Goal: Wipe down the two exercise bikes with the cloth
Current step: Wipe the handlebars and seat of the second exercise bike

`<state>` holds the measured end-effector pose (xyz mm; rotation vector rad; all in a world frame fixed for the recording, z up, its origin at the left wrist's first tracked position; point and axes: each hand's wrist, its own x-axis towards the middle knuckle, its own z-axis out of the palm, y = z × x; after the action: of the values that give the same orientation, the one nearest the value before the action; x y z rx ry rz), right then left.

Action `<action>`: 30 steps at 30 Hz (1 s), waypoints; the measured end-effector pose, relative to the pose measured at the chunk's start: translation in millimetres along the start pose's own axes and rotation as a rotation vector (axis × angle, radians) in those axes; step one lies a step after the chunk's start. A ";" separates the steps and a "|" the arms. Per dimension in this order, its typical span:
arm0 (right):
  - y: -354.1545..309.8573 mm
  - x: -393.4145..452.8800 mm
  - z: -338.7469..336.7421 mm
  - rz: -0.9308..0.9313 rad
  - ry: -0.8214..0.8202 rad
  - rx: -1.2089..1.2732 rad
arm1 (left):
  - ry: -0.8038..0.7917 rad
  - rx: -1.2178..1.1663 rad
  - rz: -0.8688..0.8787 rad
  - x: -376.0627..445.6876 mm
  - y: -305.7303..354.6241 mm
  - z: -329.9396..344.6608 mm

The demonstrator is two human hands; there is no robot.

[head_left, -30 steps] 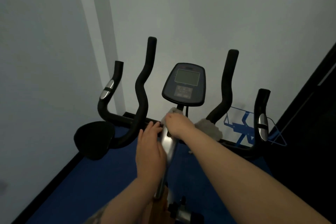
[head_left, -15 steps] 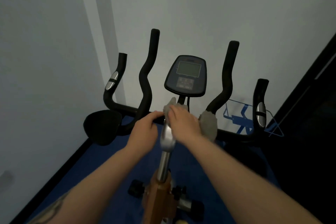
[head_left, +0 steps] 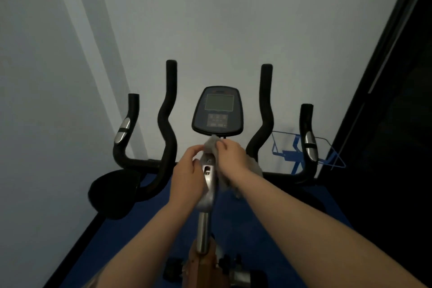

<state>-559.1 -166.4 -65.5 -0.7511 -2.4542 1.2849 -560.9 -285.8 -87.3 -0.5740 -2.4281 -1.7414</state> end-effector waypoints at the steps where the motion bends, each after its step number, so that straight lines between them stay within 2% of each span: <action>1: -1.0 2.2 -10.6 0.071 0.036 0.163 | -0.013 0.023 0.028 7.9 3.8 2.1; 4: -10.8 7.3 -53.4 0.390 0.130 0.676 | -0.047 0.105 0.054 37.9 13.1 13.3; 5: -11.7 6.1 -68.2 0.414 0.151 0.760 | -0.067 0.146 0.033 46.8 15.9 18.1; 8: -9.3 -4.8 -105.6 0.257 0.302 0.836 | -0.167 0.326 -0.015 58.4 14.2 37.6; 10: -5.7 -16.1 -118.4 0.175 0.432 0.856 | -0.217 0.599 -0.012 52.6 5.3 51.0; 12: 2.0 -21.7 -112.8 0.153 0.537 0.872 | -0.166 0.757 -0.004 48.0 0.2 57.5; 13: 6.3 -22.4 -102.1 0.162 0.543 0.861 | -0.138 0.778 0.003 47.4 -1.1 58.3; 15: 11.1 -20.2 -72.2 0.232 0.451 0.792 | -0.087 0.759 0.008 47.0 -1.3 56.4; 17: 14.4 -8.6 -38.3 0.314 0.354 0.569 | -0.042 0.695 -0.005 46.0 -0.3 54.7; 19: 14.4 3.6 -18.3 0.322 0.369 0.278 | -0.025 0.669 -0.018 44.5 -0.5 53.4; 21: 13.9 17.6 -16.2 0.290 0.432 0.098 | -0.018 0.675 -0.017 45.8 -2.5 54.5; 26: 11.9 44.2 -35.4 0.252 0.446 0.012 | -0.040 0.724 -0.001 48.9 -4.2 57.2; 30: 19.9 26.4 -32.1 0.215 0.324 -0.081 | -0.039 0.718 -0.020 48.9 -1.9 56.7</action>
<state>-559.8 -120.4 -63.6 -1.1714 -2.2198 1.0376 -599.0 -221.7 -94.1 -0.4811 -2.8206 -0.7491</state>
